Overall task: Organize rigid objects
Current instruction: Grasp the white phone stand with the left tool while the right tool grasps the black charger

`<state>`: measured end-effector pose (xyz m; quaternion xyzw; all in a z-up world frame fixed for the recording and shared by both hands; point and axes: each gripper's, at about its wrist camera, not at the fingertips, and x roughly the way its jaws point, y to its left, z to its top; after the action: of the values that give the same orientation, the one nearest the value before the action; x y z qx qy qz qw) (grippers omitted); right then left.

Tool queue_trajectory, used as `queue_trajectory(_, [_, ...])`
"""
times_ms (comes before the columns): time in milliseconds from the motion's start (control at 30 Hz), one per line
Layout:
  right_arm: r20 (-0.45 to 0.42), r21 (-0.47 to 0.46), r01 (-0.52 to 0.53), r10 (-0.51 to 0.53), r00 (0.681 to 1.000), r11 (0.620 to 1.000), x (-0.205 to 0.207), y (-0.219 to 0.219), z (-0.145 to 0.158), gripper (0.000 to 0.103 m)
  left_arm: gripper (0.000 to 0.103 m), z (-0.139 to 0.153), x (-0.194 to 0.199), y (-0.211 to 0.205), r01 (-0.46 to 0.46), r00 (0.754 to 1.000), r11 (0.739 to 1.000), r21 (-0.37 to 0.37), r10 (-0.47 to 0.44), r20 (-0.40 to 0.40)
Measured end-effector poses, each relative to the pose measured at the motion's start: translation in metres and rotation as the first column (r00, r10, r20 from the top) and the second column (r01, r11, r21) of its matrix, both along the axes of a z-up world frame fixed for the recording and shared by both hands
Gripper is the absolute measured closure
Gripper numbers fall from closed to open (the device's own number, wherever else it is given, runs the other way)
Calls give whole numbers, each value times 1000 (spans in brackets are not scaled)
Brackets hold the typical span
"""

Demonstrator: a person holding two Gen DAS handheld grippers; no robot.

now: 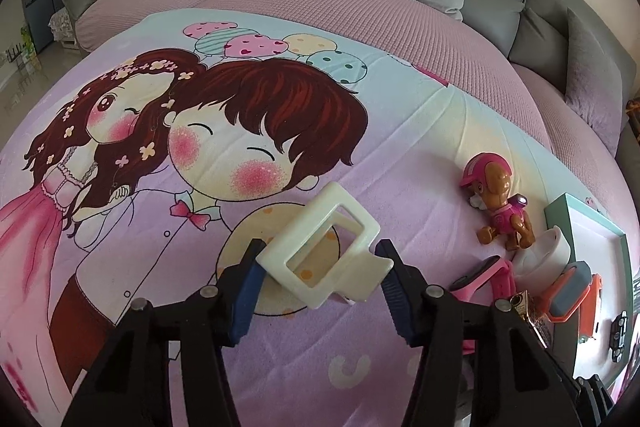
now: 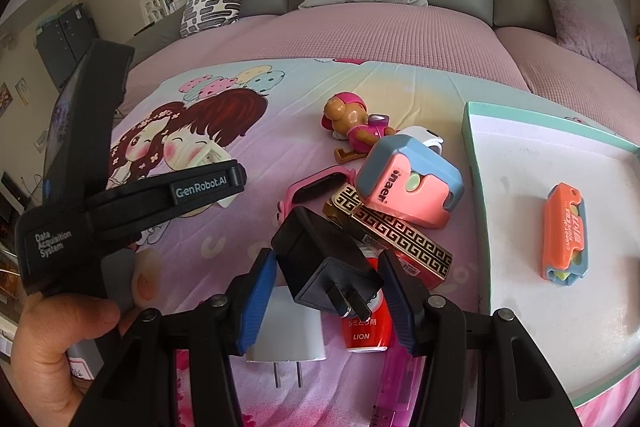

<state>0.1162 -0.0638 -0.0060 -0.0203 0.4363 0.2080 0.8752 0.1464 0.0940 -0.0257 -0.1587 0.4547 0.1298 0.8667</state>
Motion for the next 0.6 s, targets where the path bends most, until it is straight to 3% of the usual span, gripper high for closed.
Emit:
queue_trajectory(133, [-1,7,-2,2,1000,1000,-1,-1,1,49,46,3,-6,1,6,1000,1000,-26,-6,15])
queue_trajectory(600, [21,81,3,-5,1000,997,-5,-12,18,57,46,41,-27,-1,3,995,1000,-4,-3,101])
